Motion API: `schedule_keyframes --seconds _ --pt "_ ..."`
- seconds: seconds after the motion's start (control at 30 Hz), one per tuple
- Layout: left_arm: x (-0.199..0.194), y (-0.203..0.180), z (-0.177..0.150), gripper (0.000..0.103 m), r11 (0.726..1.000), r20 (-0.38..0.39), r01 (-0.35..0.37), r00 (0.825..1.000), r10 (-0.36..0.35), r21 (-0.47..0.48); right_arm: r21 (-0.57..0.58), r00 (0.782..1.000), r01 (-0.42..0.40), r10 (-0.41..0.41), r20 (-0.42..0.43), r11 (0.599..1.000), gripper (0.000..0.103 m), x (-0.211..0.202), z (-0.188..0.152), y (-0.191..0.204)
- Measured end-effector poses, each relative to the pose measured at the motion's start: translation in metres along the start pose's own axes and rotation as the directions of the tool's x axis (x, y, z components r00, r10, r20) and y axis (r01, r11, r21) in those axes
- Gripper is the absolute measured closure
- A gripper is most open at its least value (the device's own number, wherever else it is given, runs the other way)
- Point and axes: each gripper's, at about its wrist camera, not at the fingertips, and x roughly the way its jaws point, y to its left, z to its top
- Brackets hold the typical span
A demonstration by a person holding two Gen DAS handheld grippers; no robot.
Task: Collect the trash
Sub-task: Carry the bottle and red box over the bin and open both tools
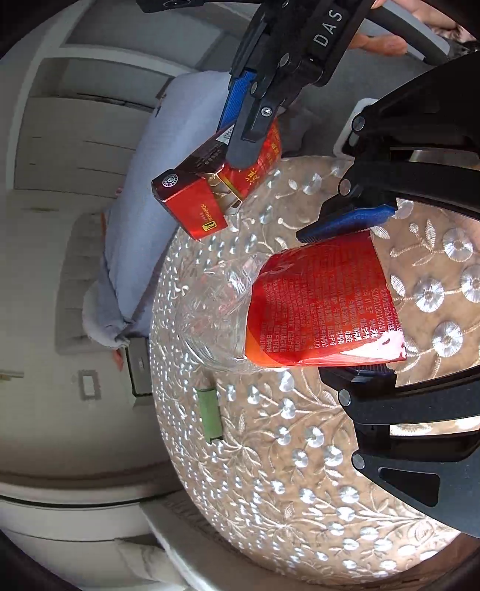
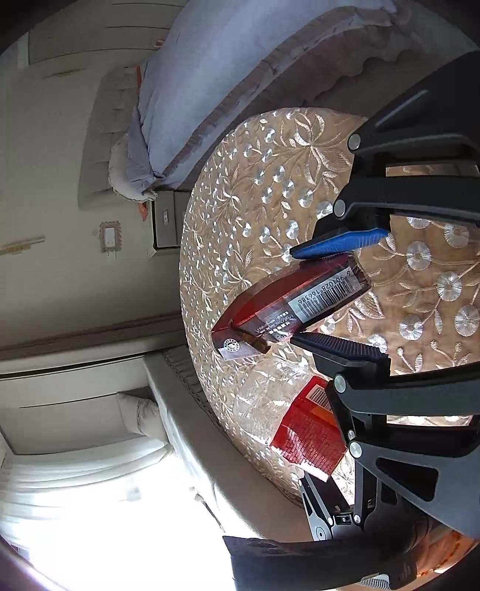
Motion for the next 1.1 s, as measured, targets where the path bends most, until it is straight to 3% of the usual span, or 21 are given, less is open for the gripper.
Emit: schedule_keyframes --seconds 0.2,0.4,0.67,0.9,0.97,1.0,1.03,1.1 --pt "0.009 -0.071 -0.013 0.048 0.985 -0.021 0.104 0.995 -0.102 0.140 0.048 0.991 0.134 -0.135 0.013 0.990 0.060 -0.058 -0.042 -0.037" --pt "0.024 -0.140 -0.035 0.048 0.937 -0.080 0.199 0.980 -0.184 0.287 0.124 0.958 0.286 -0.286 -0.023 0.950 0.060 -0.111 -0.093 -0.074" --pt "0.060 -0.217 -0.073 0.048 0.844 -0.234 0.336 0.937 -0.258 0.418 0.245 0.909 0.417 -0.396 -0.129 0.875 0.060 -0.147 -0.157 -0.124" --pt "0.105 -0.255 -0.104 0.047 0.772 -0.387 0.430 0.885 -0.258 0.469 0.323 0.882 0.468 -0.409 -0.235 0.823 0.060 -0.152 -0.204 -0.165" --pt "0.111 -0.264 -0.110 0.039 0.755 -0.417 0.461 0.867 -0.272 0.466 0.343 0.879 0.472 -0.401 -0.259 0.812 0.060 -0.149 -0.213 -0.176" --pt "0.114 -0.267 -0.113 0.028 0.743 -0.439 0.482 0.854 -0.280 0.465 0.352 0.878 0.473 -0.397 -0.269 0.808 0.060 -0.148 -0.218 -0.180" --pt "0.116 -0.269 -0.114 0.004 0.737 -0.448 0.486 0.850 -0.276 0.469 0.357 0.877 0.474 -0.393 -0.278 0.805 0.060 -0.147 -0.222 -0.184" --pt "0.117 -0.271 -0.116 0.005 0.732 -0.435 0.472 0.861 -0.264 0.491 0.362 0.873 0.478 -0.390 -0.292 0.800 0.059 -0.145 -0.229 -0.188"
